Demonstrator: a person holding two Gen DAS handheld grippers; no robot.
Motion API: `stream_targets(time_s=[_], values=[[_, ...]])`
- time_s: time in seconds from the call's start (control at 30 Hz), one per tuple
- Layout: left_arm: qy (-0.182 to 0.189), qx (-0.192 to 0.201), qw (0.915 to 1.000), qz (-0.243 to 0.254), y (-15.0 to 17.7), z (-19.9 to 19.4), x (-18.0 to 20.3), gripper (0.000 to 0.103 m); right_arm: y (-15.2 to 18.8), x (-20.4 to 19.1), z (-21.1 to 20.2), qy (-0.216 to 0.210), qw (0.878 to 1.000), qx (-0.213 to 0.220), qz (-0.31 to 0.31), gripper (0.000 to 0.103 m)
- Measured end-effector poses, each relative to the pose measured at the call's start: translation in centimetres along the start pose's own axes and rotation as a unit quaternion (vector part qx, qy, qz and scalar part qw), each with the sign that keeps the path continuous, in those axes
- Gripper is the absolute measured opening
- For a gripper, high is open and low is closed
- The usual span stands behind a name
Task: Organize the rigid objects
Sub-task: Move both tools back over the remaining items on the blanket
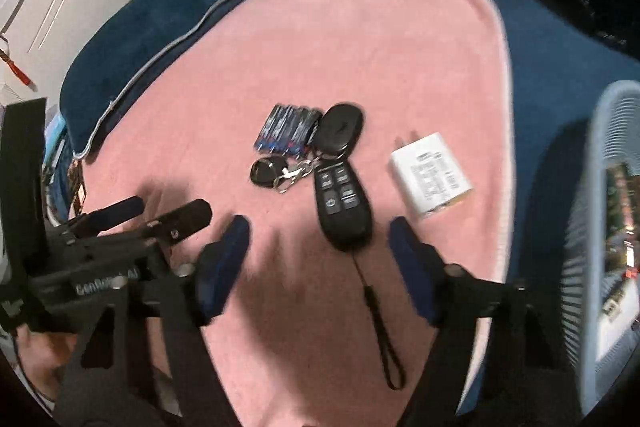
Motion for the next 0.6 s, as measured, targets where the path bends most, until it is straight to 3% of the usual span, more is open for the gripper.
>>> stream_targets(time_s=[0.07,0.37,0.5,0.53,0.6], values=[[-0.007,0.002,1.0000,0.004,0.1,0.0,-0.4,0.101,-0.2,-0.2,0.9,-0.001,1.000,-0.012,-0.008,0.051],[0.006,0.011,0.9999,-0.002,-0.1,0.2,-1.7,0.101,-1.9,0.8,3.6,0.004,0.999,-0.030,0.018,0.051],[0.008,0.017,0.9998,-0.004,-0.2,0.4,-1.4,0.101,-1.7,-0.2,4.3,0.042,0.998,-0.034,-0.023,0.051],[0.009,0.017,0.9998,-0.004,-0.2,0.4,-1.3,0.101,-1.6,-0.3,4.5,0.054,0.997,-0.037,-0.031,0.042],[0.011,0.015,0.9998,-0.003,0.0,0.4,-1.1,0.101,-1.6,-0.2,4.5,0.052,0.998,-0.034,-0.031,0.040]])
Point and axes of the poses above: each gripper's, at about its wrist camera, not at the fingertips, and z roughly the way its jaws point, x to its right, y to its underside, the point moved 8 cm from there along z, roughly the way its jaws point, and after that the axes turned 7 degrees about -x, right-handed, at the moved point
